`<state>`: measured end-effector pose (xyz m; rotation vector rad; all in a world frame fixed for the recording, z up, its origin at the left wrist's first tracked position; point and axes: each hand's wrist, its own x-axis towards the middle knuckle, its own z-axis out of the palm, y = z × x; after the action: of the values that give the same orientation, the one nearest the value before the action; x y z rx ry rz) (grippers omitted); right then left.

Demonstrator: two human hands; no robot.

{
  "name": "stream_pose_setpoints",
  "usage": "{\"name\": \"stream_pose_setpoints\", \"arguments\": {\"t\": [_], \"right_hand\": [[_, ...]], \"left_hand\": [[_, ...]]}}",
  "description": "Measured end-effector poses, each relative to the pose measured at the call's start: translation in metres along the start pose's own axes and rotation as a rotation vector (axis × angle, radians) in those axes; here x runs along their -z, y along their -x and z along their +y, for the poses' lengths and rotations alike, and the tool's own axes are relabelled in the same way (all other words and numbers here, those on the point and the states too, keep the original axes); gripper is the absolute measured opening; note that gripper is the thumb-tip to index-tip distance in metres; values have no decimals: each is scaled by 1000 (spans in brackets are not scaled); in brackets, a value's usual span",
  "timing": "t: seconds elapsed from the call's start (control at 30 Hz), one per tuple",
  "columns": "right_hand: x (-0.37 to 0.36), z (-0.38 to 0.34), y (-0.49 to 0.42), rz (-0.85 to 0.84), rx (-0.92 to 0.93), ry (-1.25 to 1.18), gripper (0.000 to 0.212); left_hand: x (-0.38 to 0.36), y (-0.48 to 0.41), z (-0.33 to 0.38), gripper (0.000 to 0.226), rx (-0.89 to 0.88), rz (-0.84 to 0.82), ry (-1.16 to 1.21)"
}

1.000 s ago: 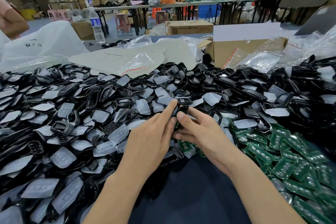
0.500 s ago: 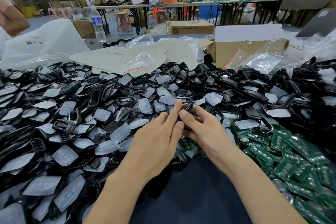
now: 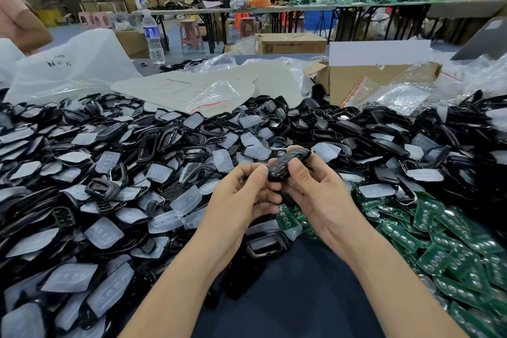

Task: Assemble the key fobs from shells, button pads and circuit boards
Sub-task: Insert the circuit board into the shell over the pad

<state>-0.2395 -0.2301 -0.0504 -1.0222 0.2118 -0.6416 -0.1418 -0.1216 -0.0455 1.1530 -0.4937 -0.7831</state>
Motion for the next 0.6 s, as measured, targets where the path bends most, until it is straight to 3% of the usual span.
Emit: {"name": "stream_pose_setpoints", "arguments": {"t": [0.1,0.23,0.6], "right_hand": [[0,0,0,-12,-1,24,44],[-1,1,1,-1,-11,52,68],[-3,-2,2,-26,13,94,58]], "left_hand": [[-1,0,1,9,21,7,42],[-2,1,3,8,49,17,45],[2,-4,1,10,86,18,116]]}}
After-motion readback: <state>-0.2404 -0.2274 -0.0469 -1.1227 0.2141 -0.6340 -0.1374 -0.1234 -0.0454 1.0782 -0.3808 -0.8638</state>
